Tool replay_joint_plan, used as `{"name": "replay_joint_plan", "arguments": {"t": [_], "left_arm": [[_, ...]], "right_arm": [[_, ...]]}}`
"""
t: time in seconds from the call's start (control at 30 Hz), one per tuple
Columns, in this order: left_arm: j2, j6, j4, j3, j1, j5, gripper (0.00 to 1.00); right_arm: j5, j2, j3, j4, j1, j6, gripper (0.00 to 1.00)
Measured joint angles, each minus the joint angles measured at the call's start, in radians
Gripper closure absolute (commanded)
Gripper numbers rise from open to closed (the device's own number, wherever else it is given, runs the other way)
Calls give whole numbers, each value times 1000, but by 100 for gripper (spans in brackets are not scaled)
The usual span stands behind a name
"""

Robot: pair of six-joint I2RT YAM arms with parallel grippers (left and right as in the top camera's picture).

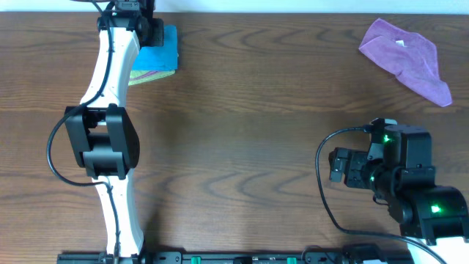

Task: Fold the cloth
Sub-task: 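Lower the blue cloth onto the stack and open the left gripper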

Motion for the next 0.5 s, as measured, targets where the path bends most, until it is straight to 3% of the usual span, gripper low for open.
{"name": "replay_joint_plan", "arguments": {"t": [0.5], "left_arm": [[0,15,-8,0,66,-60,94]], "right_arm": [[0,0,0,0,0,0,1]]}}
